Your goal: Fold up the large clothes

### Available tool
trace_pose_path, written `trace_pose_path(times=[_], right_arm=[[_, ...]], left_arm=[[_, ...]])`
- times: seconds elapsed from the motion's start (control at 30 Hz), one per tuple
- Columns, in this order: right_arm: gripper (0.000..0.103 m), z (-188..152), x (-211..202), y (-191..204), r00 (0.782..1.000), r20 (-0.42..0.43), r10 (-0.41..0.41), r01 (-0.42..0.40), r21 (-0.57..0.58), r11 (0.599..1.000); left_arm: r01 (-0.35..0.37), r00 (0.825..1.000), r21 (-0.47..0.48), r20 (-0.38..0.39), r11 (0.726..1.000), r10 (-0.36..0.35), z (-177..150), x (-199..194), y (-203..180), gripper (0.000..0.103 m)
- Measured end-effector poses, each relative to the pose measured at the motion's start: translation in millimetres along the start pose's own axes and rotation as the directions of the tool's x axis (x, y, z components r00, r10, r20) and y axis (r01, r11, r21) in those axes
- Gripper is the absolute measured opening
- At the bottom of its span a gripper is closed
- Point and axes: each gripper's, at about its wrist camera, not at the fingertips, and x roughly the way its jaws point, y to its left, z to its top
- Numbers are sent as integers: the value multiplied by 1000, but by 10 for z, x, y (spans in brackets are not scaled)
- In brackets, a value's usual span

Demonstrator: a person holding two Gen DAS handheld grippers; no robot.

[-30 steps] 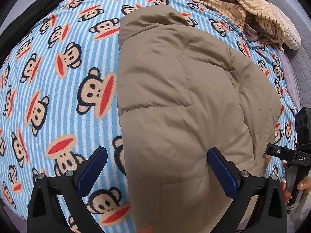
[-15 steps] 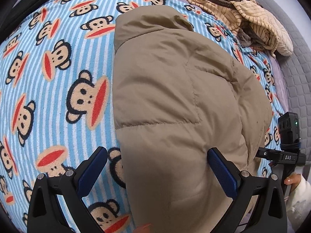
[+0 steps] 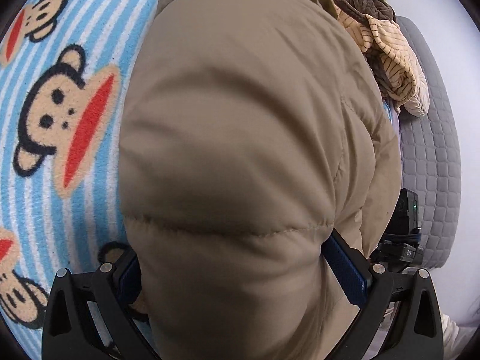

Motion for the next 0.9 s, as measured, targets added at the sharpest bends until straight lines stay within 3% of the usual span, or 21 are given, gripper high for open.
trace_pose_path(times=[0.17,0.33,0.43,0.57,0.7,0.9], right_arm=[[103,115,147,-156,997,-1,71,-71,86,994],[103,89,125,-150,996,18,82,-84,144,986],[88,60,104,-96,992,22,124,-126,148,981],[71,9,23,-17,982,35,185,-188,134,973],[70,-44,-58,78,965,46,260,-264,118,957],[70,17,11,430,955,47,292,-295,64,953]], left_arm=[[-36,999,18,12,999,36,-40,17,-145,101],[-45,998,61,48,997,42,-104,-147,-316,79],[-21,998,68,59,997,17,-140,-272,-371,74],[-3,997,89,74,996,-4,-220,-429,-474,74],[17,995,84,98,996,-25,-256,-578,-524,74],[28,988,87,146,996,-40,-293,-908,-382,74]])
